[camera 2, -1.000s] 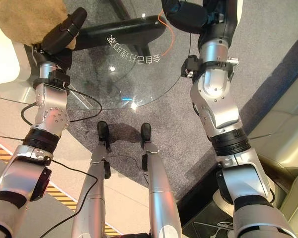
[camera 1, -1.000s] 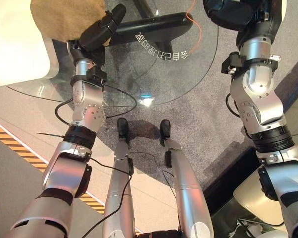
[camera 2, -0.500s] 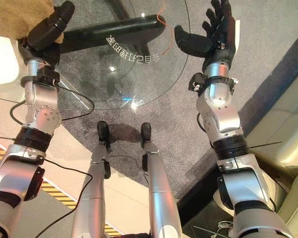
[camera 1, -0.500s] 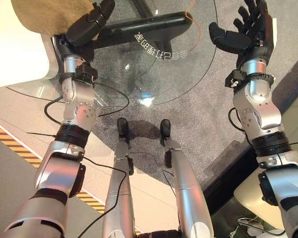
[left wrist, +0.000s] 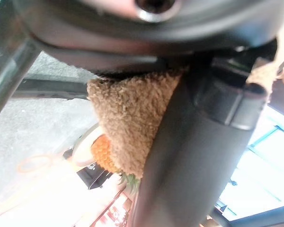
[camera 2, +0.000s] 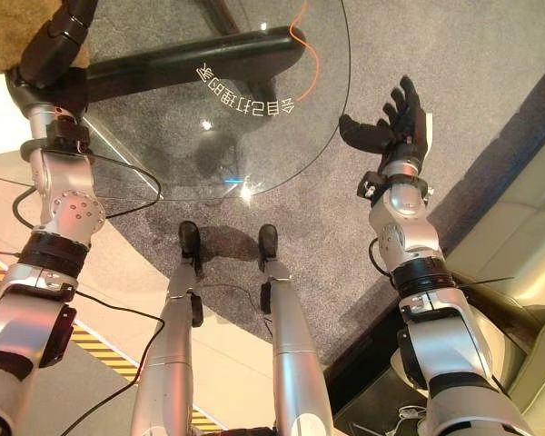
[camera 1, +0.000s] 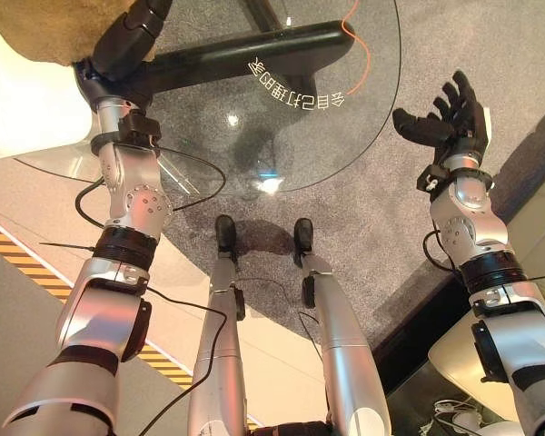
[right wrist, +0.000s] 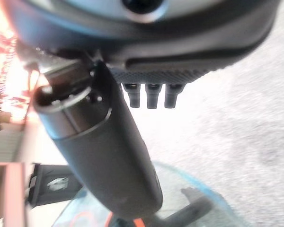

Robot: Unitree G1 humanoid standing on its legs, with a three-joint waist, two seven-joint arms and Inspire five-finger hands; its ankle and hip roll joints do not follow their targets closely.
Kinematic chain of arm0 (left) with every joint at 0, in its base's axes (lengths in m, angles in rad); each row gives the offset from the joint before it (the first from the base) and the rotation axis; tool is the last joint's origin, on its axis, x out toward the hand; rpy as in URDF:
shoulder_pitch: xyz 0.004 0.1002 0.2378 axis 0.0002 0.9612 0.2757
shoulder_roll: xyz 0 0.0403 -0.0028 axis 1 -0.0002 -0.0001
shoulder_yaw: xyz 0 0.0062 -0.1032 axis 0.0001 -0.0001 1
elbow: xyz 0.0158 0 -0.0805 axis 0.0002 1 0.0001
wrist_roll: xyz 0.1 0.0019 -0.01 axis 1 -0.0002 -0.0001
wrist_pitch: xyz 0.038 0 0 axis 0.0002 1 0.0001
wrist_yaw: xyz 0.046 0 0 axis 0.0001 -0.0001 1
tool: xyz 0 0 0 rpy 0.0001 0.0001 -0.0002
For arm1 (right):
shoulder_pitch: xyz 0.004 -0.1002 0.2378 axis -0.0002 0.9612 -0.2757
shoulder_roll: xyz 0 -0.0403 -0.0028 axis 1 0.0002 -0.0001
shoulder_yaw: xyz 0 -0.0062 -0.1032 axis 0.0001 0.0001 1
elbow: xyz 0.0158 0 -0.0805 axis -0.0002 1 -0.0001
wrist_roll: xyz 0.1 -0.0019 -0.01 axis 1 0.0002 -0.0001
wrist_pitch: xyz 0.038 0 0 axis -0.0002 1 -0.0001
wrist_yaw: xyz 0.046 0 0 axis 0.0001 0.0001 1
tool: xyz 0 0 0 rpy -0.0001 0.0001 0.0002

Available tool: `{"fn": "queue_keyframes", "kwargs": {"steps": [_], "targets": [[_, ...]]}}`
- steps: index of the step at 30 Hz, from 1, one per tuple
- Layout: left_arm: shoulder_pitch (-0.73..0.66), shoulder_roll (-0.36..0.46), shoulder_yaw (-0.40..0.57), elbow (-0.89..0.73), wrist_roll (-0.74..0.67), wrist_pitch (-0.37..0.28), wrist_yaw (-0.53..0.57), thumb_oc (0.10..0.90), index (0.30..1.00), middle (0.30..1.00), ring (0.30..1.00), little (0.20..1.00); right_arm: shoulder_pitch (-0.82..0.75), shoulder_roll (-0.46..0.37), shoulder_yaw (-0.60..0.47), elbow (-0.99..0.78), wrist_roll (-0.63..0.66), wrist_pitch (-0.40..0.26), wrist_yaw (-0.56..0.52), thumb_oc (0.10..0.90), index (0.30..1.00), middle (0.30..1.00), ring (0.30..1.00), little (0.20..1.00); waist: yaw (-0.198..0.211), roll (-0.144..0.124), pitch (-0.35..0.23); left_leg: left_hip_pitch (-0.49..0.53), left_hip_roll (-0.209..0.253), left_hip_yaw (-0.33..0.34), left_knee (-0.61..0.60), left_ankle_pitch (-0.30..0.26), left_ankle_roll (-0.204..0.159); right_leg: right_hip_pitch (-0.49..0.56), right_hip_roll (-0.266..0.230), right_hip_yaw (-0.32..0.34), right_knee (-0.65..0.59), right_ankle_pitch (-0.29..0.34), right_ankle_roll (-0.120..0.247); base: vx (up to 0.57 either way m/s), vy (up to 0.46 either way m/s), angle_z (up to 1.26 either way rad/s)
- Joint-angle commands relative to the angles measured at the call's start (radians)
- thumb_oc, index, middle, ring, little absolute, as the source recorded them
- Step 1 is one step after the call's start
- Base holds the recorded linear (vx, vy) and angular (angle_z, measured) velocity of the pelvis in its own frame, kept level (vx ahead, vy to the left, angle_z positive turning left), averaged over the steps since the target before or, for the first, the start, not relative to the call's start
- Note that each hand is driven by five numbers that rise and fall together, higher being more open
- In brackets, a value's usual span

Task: Wipe the table with a cloth and put it in the basket.

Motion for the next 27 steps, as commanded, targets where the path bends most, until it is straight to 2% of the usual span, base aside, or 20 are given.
{"fn": "queue_keyframes", "kwargs": {"steps": [1, 11, 27], "targets": [[-0.152, 0.072, 0.080, -0.025, -0.011, -0.149, -0.073, 0.100, 0.300, 0.300, 0.300, 0.200, 0.002, -0.073, -0.031, 0.001, 0.046, -0.110, 0.011, 0.800, 0.900, 0.900, 0.900, 0.900, -0.010, 0.055, -0.024, 0.011, -0.024, -0.005, 0.133, -0.158, 0.027, 0.090, 0.007, 0.008, -0.085, -0.024, 0.042, 0.00, 0.000, 0.00], [-0.164, 0.132, 0.087, 0.021, -0.006, -0.138, -0.023, 0.100, 0.300, 0.300, 0.300, 0.200, 0.036, -0.089, -0.028, 0.169, 0.100, -0.113, 0.042, 0.800, 0.900, 0.900, 0.900, 0.900, 0.003, 0.046, -0.024, 0.004, -0.026, -0.009, 0.136, -0.161, 0.027, 0.088, 0.012, -0.001, -0.085, -0.023, 0.040, 0.00, -0.003, 0.00], [-0.200, 0.231, 0.078, 0.169, 0.025, -0.102, 0.072, 0.100, 0.300, 0.300, 0.300, 0.200, 0.082, -0.101, -0.066, 0.451, 0.129, -0.129, 0.150, 0.800, 0.900, 0.900, 0.900, 0.900, 0.019, 0.036, -0.024, -0.011, -0.028, -0.020, 0.154, -0.170, 0.033, 0.086, 0.019, -0.014, -0.085, -0.022, 0.039, 0.00, -0.006, 0.00]]}}
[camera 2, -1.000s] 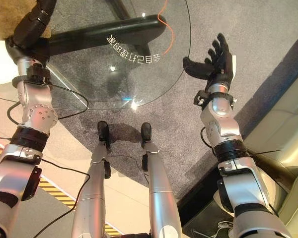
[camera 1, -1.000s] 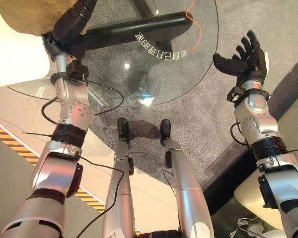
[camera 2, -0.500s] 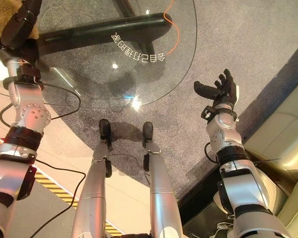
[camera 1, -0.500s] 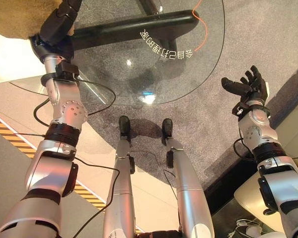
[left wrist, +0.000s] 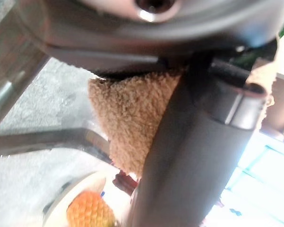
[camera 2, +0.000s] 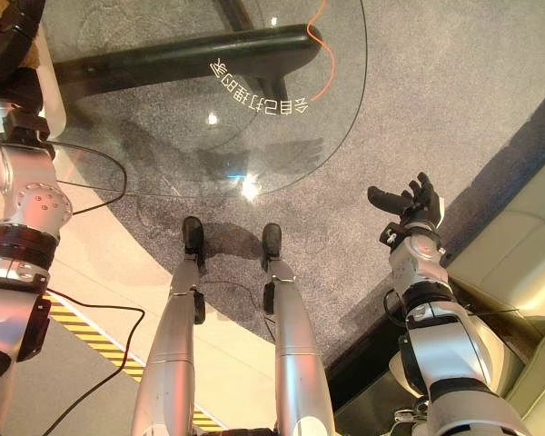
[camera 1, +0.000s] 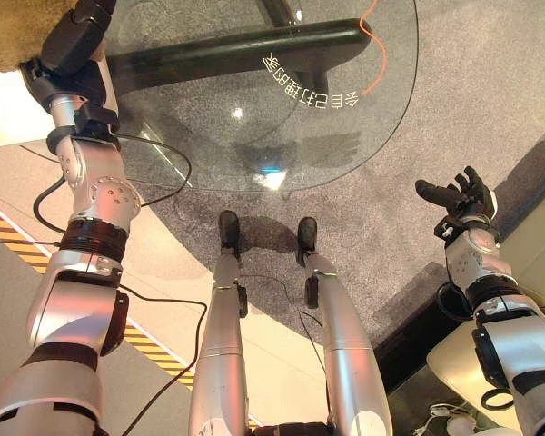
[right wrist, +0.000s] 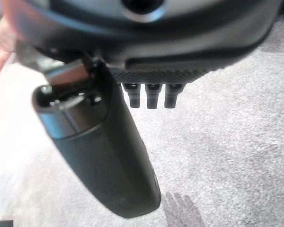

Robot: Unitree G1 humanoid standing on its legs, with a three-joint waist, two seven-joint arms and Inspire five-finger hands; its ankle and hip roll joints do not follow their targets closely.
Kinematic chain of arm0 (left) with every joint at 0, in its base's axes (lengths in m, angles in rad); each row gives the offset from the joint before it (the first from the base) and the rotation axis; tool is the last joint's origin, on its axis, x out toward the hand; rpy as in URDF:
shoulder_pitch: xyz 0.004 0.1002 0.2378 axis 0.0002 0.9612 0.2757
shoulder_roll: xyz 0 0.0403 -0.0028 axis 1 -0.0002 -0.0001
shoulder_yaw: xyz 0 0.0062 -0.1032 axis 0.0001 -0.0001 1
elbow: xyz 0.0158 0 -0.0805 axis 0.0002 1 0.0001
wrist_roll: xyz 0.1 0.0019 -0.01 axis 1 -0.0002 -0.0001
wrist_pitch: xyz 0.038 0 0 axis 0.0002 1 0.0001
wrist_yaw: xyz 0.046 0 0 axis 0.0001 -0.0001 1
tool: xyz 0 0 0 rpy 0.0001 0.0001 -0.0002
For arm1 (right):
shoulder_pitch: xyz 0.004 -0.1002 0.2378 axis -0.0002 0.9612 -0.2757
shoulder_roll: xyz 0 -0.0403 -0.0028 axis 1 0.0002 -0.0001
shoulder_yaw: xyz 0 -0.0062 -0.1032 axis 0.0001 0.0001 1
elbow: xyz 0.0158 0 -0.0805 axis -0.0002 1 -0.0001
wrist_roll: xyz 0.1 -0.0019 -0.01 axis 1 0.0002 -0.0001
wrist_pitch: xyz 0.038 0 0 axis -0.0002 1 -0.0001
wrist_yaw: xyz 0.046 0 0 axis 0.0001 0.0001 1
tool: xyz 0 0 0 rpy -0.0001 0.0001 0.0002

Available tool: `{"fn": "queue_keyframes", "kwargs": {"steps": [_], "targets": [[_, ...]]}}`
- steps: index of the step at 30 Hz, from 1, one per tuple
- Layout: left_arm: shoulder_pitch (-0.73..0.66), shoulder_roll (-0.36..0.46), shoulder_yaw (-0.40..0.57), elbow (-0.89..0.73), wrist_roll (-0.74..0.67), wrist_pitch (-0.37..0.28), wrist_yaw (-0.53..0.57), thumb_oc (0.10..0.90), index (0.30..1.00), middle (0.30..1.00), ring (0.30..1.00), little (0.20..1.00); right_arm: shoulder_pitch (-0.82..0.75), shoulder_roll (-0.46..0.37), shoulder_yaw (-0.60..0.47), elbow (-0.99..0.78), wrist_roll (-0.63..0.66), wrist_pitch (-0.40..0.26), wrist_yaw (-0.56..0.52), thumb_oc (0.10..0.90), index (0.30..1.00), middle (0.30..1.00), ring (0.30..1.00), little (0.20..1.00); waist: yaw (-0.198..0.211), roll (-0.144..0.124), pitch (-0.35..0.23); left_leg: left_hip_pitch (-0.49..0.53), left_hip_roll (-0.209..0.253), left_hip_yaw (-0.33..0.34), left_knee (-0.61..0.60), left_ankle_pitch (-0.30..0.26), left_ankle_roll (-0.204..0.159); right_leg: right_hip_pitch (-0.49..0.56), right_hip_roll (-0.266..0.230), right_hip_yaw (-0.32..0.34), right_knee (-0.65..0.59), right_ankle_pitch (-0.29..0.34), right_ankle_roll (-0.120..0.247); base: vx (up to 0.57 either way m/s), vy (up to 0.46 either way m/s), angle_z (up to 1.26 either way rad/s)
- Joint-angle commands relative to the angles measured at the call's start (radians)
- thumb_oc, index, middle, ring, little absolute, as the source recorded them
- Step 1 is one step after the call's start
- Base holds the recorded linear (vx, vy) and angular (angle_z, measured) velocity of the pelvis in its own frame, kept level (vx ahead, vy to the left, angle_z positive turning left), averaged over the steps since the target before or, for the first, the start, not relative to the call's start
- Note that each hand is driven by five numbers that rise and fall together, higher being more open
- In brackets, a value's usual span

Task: Wipe the table with a cloth and put it in the basket.

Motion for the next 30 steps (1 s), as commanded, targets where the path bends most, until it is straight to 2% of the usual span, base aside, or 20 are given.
{"fn": "queue_keyframes", "kwargs": {"steps": [1, 18, 30], "targets": [[-0.150, 0.125, 0.076, 0.002, 0.065, -0.101, 0.010, 0.100, 0.300, 0.300, 0.300, 0.200, 0.052, -0.103, -0.044, 0.037, 0.038, -0.068, 0.016, 0.800, 0.900, 0.900, 0.900, 0.900, -0.007, 0.036, -0.024, 0.001, -0.027, -0.002, 0.156, -0.171, 0.033, 0.087, 0.019, -0.002, -0.077, -0.022, 0.038, 0.00, 0.000, 0.00], [-0.166, 0.191, 0.045, 0.178, 0.221, 0.006, 0.229, 0.100, 0.300, 0.300, 0.300, 0.200, 0.092, -0.120, -0.046, 0.103, 0.026, -0.022, 0.051, 0.800, 0.900, 0.900, 0.900, 0.900, -0.013, 0.032, -0.024, -0.007, -0.023, -0.003, 0.161, -0.172, 0.035, 0.084, 0.020, -0.006, -0.076, -0.028, 0.037, 0.00, 0.002, 0.01], [-0.243, 0.227, -0.036, 0.288, 0.382, 0.201, 0.360, 0.100, 0.300, 0.300, 0.300, 0.200, 0.077, -0.140, -0.025, 0.130, 0.009, 0.002, 0.068, 0.800, 0.900, 0.900, 0.900, 0.900, -0.026, 0.038, -0.024, -0.019, -0.019, 0.000, 0.158, -0.167, 0.034, 0.069, 0.018, -0.002, -0.077, -0.026, 0.039, 0.00, 0.014, 0.00]]}}
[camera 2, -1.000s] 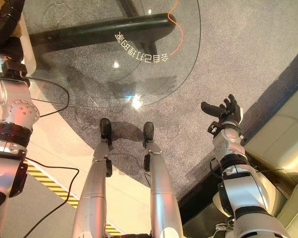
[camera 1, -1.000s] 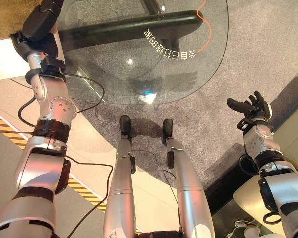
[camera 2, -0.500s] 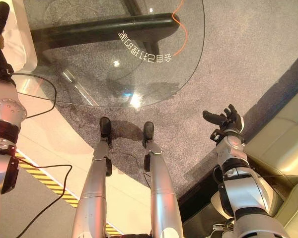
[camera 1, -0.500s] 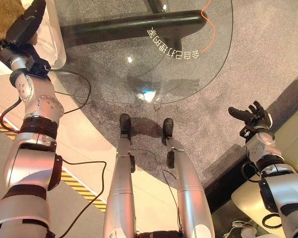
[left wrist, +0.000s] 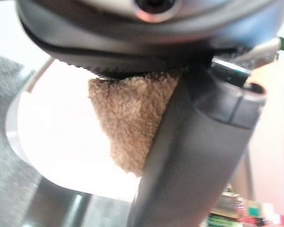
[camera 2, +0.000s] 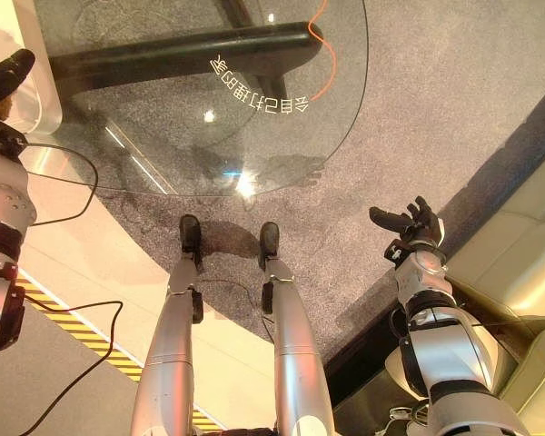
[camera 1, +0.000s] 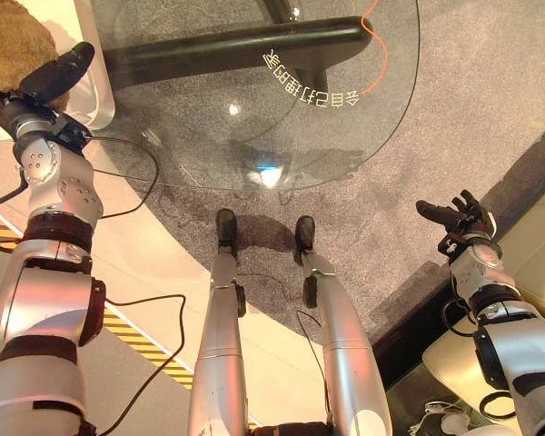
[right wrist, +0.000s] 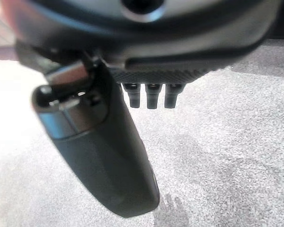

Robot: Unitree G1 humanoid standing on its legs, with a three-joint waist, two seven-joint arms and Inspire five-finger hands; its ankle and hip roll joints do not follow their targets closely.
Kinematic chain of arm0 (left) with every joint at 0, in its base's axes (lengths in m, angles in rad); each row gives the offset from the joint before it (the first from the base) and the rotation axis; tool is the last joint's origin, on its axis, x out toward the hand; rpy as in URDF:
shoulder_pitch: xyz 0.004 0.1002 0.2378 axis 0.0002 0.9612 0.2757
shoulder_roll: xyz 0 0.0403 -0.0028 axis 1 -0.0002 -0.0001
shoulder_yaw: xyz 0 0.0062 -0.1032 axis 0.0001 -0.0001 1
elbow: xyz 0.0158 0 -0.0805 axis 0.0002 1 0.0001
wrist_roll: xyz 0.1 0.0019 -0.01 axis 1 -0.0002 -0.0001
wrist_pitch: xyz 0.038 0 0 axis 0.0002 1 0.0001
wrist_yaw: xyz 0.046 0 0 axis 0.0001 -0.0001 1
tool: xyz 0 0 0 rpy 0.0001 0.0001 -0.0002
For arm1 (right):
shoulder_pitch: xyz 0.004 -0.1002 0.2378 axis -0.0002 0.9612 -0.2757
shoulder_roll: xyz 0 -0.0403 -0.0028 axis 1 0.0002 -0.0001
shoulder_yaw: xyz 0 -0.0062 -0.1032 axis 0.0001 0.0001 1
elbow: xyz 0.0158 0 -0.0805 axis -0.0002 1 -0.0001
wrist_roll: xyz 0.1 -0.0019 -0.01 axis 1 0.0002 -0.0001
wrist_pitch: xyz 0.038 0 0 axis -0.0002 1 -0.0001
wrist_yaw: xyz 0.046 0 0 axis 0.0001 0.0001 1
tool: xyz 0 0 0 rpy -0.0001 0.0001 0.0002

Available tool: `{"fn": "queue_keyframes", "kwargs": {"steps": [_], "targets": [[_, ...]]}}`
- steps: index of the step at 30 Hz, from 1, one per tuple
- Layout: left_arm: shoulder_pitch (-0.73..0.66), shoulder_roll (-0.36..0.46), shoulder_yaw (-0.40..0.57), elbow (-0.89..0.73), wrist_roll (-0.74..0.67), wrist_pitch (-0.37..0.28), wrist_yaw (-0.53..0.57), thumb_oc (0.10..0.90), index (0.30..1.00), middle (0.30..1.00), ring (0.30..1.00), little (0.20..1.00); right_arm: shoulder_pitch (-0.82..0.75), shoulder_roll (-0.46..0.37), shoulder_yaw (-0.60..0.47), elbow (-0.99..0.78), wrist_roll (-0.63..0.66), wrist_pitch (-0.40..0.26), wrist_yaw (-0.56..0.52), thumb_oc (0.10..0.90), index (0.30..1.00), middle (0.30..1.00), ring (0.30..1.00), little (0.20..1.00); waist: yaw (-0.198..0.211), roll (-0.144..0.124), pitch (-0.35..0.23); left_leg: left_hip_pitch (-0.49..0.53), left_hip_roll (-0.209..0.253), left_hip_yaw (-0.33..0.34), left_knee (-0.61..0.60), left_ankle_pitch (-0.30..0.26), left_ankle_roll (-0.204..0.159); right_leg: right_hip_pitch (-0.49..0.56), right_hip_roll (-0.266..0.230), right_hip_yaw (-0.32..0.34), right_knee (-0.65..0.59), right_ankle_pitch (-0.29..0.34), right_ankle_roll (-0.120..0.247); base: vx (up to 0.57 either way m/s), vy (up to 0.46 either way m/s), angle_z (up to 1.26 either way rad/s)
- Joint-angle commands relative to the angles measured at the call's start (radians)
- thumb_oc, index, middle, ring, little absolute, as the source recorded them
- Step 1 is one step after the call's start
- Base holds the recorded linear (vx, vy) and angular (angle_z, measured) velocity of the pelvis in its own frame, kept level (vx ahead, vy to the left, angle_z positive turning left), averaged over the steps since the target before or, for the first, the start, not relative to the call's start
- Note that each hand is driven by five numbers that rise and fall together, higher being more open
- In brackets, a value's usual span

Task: Wipe the table with a cloth and put it in the basket.

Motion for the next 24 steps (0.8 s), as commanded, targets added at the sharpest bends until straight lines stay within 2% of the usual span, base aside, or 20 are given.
{"fn": "queue_keyframes", "kwargs": {"steps": [1, 11, 16, 24], "targets": [[-0.147, 0.136, 0.011, 0.019, 0.101, -0.035, 0.060, 0.100, 0.300, 0.300, 0.300, 0.200, 0.055, -0.141, -0.006, 0.029, 0.009, -0.017, -0.009, 0.800, 0.900, 0.900, 0.900, 0.900, -0.013, 0.040, -0.024, 0.000, -0.020, 0.010, 0.150, -0.167, 0.034, 0.070, 0.021, 0.019, -0.068, -0.028, 0.040, 0.00, 0.043, -0.01], [-0.210, 0.158, -0.039, 0.099, 0.126, 0.058, 0.125, 0.100, 0.300, 0.300, 0.300, 0.200, 0.050, -0.158, 0.005, 0.041, 0.014, -0.012, 0.009, 0.800, 0.900, 0.900, 0.900, 0.900, -0.023, 0.036, -0.024, -0.009, -0.017, 0.011, 0.152, -0.164, 0.033, 0.061, 0.018, 0.020, -0.071, -0.022, 0.041, 0.00, 0.003, 0.00], [-0.234, 0.167, -0.050, 0.158, 0.136, 0.134, 0.171, 0.100, 0.300, 0.300, 0.300, 0.200, 0.037, -0.160, 0.016, 0.046, 0.018, -0.007, 0.009, 0.800, 0.900, 0.900, 0.900, 0.900, -0.026, 0.031, -0.024, -0.018, -0.015, 0.007, 0.155, -0.163, 0.032, 0.054, 0.019, 0.020, -0.072, -0.020, 0.041, 0.00, 0.000, 0.00], [-0.260, 0.186, -0.061, 0.244, 0.128, 0.187, 0.230, 0.100, 0.300, 0.300, 0.300, 0.200, 0.022, -0.166, 0.031, 0.060, 0.024, 0.001, 0.017, 0.800, 0.900, 0.900, 0.900, 0.900, -0.029, 0.026, -0.024, -0.025, -0.015, 0.002, 0.158, -0.161, 0.033, 0.048, 0.020, 0.019, -0.071, -0.017, 0.039, 0.00, 0.000, 0.00]]}}
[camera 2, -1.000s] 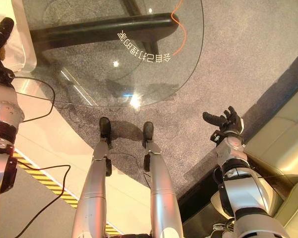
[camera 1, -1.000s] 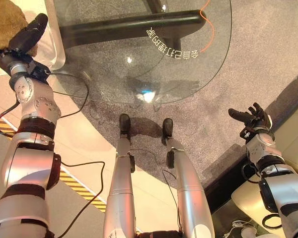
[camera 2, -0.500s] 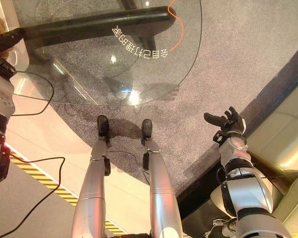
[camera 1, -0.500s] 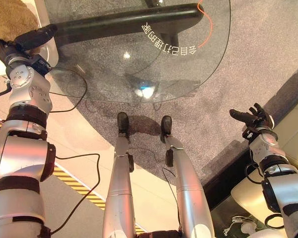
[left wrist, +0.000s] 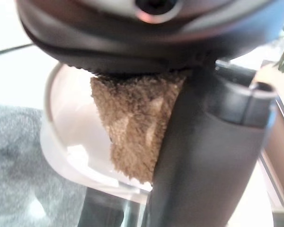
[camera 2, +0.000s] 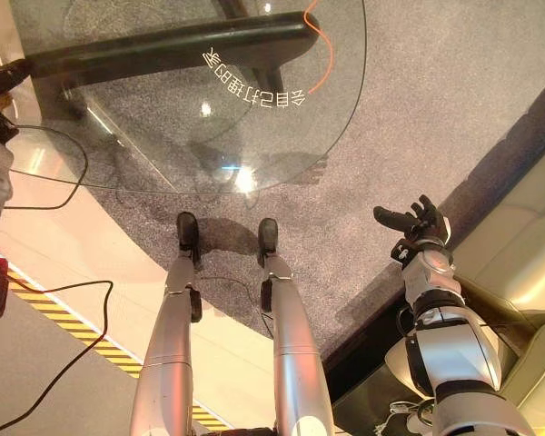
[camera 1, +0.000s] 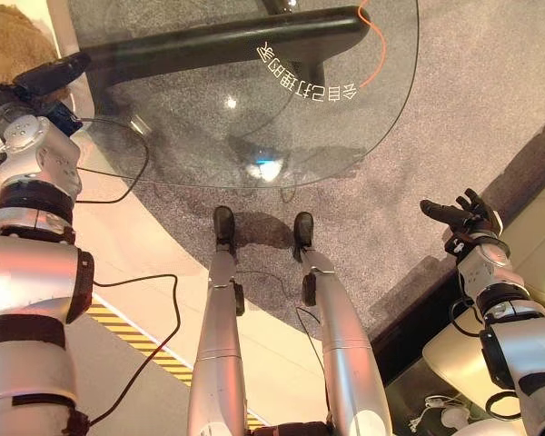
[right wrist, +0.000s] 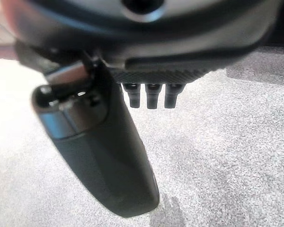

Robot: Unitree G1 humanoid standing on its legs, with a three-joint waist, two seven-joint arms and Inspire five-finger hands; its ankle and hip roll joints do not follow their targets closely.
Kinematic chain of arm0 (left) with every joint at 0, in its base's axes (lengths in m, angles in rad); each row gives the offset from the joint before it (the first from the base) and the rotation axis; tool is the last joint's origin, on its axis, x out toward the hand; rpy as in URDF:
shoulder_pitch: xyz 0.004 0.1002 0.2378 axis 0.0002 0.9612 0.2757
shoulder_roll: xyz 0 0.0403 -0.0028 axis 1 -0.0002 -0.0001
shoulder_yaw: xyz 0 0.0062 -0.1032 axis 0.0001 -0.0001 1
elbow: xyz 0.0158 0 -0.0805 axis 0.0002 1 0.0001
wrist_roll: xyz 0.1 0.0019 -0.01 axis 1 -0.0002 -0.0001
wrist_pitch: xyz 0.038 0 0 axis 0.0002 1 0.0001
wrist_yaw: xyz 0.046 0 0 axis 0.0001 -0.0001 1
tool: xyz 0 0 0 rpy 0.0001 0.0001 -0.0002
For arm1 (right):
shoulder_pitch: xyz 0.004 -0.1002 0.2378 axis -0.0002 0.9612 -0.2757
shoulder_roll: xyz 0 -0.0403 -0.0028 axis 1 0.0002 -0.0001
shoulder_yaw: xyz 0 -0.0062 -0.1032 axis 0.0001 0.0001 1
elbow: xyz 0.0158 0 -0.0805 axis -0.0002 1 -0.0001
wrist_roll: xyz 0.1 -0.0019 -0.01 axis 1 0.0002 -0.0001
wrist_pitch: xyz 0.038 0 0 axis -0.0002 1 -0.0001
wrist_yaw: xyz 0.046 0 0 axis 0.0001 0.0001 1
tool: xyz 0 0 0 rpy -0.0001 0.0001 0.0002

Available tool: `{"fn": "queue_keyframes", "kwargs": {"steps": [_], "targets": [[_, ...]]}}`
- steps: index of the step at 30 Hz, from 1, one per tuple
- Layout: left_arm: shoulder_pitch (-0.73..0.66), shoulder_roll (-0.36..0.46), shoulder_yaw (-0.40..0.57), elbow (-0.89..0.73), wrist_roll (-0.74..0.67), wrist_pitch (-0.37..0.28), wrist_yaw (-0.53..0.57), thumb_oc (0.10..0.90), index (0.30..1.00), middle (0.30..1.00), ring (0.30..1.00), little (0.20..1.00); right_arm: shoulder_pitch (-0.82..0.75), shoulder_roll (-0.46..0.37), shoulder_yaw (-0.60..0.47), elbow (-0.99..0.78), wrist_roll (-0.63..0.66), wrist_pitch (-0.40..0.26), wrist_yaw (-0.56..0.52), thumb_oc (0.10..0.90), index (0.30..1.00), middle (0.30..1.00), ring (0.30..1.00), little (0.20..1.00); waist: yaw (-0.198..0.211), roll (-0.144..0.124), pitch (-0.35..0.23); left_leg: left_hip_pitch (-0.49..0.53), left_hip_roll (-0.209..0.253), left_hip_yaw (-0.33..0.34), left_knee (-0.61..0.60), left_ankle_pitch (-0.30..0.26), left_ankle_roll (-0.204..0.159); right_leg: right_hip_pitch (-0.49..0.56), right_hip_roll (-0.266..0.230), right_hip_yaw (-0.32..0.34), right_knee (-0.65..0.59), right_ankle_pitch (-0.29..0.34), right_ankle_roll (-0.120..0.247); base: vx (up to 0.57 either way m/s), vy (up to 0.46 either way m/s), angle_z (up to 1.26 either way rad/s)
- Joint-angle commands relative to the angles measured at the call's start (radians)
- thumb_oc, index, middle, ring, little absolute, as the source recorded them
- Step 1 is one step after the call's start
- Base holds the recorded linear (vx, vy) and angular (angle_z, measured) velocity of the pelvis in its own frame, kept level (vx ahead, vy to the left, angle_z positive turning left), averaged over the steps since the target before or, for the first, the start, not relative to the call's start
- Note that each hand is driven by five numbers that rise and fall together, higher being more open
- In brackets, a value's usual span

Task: Wipe the table with a cloth and put it in the basket.

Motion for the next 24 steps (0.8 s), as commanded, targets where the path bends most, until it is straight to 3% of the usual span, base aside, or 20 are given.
{"fn": "queue_keyframes", "kwargs": {"steps": [1, 5, 9, 10, 11, 12, 13, 24], "targets": [[-0.076, 0.148, -0.004, 0.065, 0.059, -0.054, 0.098, 0.100, 0.300, 0.300, 0.300, 0.200, 0.025, -0.132, 0.029, 0.048, 0.026, -0.016, -0.010, 0.800, 0.900, 0.900, 0.900, 0.900, -0.019, 0.026, -0.024, -0.006, -0.017, -0.001, 0.156, -0.159, 0.033, 0.069, 0.018, 0.017, -0.074, -0.018, 0.040, 0.00, 0.000, 0.00], [-0.081, 0.151, -0.006, 0.095, 0.067, -0.037, 0.112, 0.100, 0.300, 0.300, 0.300, 0.200, 0.019, -0.137, 0.037, 0.051, 0.034, -0.013, -0.003, 0.800, 0.900, 0.900, 0.900, 0.900, -0.021, 0.024, -0.024, -0.010, -0.017, -0.004, 0.154, -0.158, 0.033, 0.066, 0.019, 0.017, -0.078, -0.016, 0.040, 0.00, 0.000, 0.00], [-0.087, 0.151, -0.013, 0.110, 0.065, -0.034, 0.119, 0.232, 0.413, 0.413, 0.413, 0.332, 0.014, -0.134, 0.046, 0.053, 0.040, -0.012, -0.008, 0.800, 0.900, 0.900, 0.900, 0.900, -0.021, 0.022, -0.024, -0.013, -0.015, -0.005, 0.153, -0.156, 0.031, 0.065, 0.018, 0.017, -0.079, -0.016, 0.039, 0.00, 0.000, 0.00], [-0.088, 0.151, -0.014, 0.116, 0.064, -0.030, 0.123, 0.372, 0.533, 0.533, 0.533, 0.472, 0.015, -0.136, 0.045, 0.054, 0.041, -0.011, -0.005, 0.800, 0.900, 0.900, 0.900, 0.900, -0.022, 0.022, -0.024, -0.013, -0.015, -0.005, 0.152, -0.156, 0.031, 0.065, 0.018, 0.017, -0.080, -0.016, 0.039, 0.00, 0.000, 0.00], [-0.087, 0.150, -0.013, 0.118, 0.055, -0.033, 0.122, 0.726, 0.836, 0.836, 0.836, 0.826, 0.016, -0.137, 0.044, 0.055, 0.041, -0.010, -0.002, 0.800, 0.900, 0.900, 0.900, 0.900, -0.023, 0.021, -0.024, -0.013, -0.014, -0.005, 0.152, -0.156, 0.031, 0.065, 0.018, 0.018, -0.079, -0.015, 0.040, 0.00, 0.000, 0.00], [-0.085, 0.149, -0.012, 0.121, 0.048, -0.036, 0.124, 0.726, 0.836, 0.836, 0.836, 0.826, 0.017, -0.137, 0.044, 0.054, 0.041, -0.011, 0.000, 0.800, 0.900, 0.900, 0.900, 0.900, -0.024, 0.020, -0.024, -0.013, -0.014, -0.005, 0.152, -0.156, 0.032, 0.064, 0.018, 0.018, -0.079, -0.015, 0.040, 0.00, 0.000, 0.00], [-0.084, 0.149, -0.013, 0.122, 0.043, -0.044, 0.117, 0.800, 0.900, 0.900, 0.900, 0.900, 0.018, -0.138, 0.044, 0.055, 0.041, -0.011, 0.003, 0.800, 0.900, 0.900, 0.900, 0.900, -0.024, 0.020, -0.024, -0.013, -0.014, -0.005, 0.153, -0.157, 0.031, 0.064, 0.019, 0.018, -0.078, -0.015, 0.041, 0.00, 0.000, 0.00], [-0.089, 0.150, -0.018, 0.110, 0.052, -0.076, 0.076, 0.800, 0.900, 0.900, 0.900, 0.900, 0.021, -0.132, 0.047, 0.055, 0.041, -0.021, 0.009, 0.800, 0.900, 0.900, 0.900, 0.900, -0.023, 0.017, -0.024, -0.014, -0.010, -0.004, 0.156, -0.158, 0.032, 0.063, 0.020, 0.016, -0.071, -0.017, 0.041, 0.00, 0.000, 0.00]]}}
